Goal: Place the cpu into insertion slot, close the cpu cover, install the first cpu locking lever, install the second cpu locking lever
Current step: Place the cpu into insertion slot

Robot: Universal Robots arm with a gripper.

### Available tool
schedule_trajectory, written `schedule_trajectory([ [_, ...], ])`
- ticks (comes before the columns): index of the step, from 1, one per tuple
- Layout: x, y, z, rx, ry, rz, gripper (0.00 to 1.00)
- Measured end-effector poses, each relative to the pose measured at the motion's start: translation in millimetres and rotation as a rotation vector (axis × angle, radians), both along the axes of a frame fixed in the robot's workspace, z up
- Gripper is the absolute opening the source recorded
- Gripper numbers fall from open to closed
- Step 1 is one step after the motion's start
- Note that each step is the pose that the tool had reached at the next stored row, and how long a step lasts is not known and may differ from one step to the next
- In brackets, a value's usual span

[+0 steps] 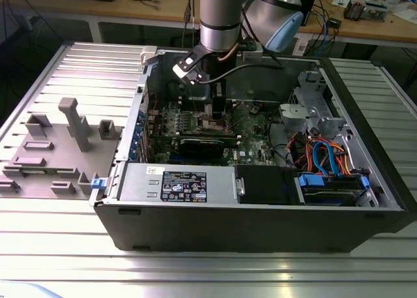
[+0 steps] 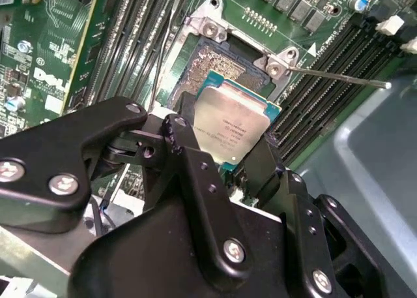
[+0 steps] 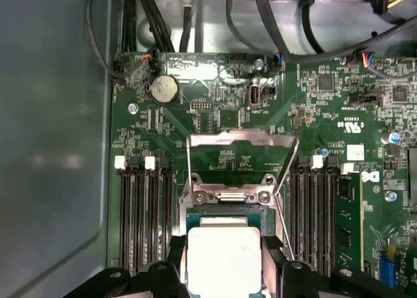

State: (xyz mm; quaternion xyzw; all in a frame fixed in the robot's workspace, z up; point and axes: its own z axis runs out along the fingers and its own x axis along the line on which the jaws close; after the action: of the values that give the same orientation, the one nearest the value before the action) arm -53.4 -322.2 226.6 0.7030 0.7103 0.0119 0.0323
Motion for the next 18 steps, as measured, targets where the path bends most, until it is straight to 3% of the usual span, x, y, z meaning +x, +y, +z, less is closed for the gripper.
schedule_trajectory([
  [2, -0.2, -1.0, -6.0, -0.0004, 0.0001, 0.000, 0.54],
  [7, -2.7, -7.0, -13.9, -0.0004, 0.0000, 0.000, 0.54],
  [18, -3.4, -7.0, -23.7, -0.0015, 0.0000, -0.015, 0.54],
])
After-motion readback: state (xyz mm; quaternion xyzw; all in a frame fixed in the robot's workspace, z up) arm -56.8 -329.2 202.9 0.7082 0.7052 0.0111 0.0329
